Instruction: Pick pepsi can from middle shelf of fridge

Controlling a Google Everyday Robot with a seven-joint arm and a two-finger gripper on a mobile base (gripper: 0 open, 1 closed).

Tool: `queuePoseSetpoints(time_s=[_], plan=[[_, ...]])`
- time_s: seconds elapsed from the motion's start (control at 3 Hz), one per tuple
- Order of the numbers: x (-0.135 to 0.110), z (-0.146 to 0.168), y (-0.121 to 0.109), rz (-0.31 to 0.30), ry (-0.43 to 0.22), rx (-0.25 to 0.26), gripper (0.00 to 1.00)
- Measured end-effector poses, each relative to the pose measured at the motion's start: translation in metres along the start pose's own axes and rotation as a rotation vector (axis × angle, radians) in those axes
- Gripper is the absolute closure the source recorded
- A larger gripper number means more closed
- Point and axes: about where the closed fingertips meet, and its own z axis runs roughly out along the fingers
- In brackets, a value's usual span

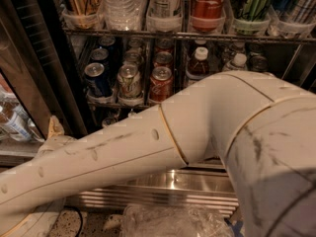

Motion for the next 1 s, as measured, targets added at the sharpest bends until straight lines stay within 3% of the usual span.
queuePoseSetpoints(time_s=[0.33, 0.67, 1.0], plan=[[0.005, 0.004, 0.007, -0.033, -0.026, 0.022, 0.00], [-0.001, -0.001, 0.004, 0.007, -0.067, 0.001, 0.00], [-0.009, -0.013, -0.006, 0.083, -0.115, -0.044, 0.00]])
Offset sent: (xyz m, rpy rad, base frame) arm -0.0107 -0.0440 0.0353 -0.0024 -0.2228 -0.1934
